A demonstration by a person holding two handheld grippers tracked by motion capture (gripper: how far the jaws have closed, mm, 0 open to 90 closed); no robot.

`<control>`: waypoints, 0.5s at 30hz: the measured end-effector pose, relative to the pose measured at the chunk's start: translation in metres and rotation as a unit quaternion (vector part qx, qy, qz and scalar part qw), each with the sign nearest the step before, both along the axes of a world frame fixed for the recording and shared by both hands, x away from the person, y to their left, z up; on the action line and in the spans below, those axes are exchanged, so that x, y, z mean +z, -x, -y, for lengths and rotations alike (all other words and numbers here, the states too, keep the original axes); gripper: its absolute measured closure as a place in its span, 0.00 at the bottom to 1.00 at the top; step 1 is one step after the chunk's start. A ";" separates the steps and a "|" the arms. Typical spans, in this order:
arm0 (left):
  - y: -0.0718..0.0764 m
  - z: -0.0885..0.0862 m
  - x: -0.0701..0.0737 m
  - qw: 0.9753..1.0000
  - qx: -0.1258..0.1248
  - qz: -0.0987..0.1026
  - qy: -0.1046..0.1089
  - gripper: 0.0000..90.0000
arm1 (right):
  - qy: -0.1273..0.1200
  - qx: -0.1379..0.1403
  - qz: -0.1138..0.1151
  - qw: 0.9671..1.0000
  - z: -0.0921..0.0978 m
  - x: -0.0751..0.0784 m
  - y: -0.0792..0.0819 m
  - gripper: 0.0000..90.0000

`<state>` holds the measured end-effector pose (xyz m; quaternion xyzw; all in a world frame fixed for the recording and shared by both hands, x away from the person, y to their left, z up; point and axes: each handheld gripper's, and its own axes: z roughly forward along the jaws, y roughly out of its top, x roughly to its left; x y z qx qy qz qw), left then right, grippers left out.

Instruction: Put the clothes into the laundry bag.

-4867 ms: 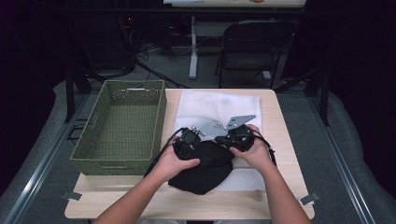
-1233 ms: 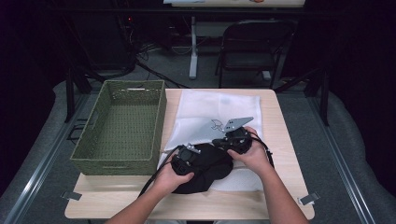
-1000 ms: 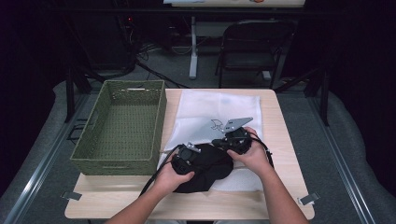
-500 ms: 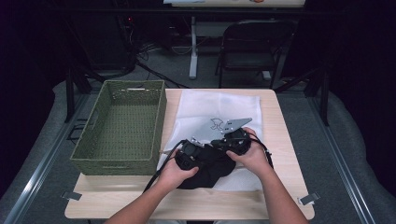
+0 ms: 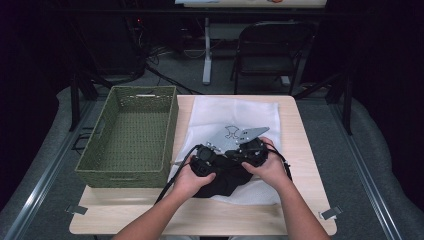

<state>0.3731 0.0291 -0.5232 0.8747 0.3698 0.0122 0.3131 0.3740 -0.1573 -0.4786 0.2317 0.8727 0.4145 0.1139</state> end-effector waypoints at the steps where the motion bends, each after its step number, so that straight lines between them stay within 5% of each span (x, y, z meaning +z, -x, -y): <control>1: 0.000 0.001 0.000 1.000 0.003 0.000 0.002 0.81 | 0.000 0.000 0.000 1.000 0.000 0.000 0.000 1.00; 15: -0.010 0.011 0.003 1.000 0.020 0.006 0.007 0.81 | -0.011 0.001 0.000 1.000 0.001 0.002 0.001 1.00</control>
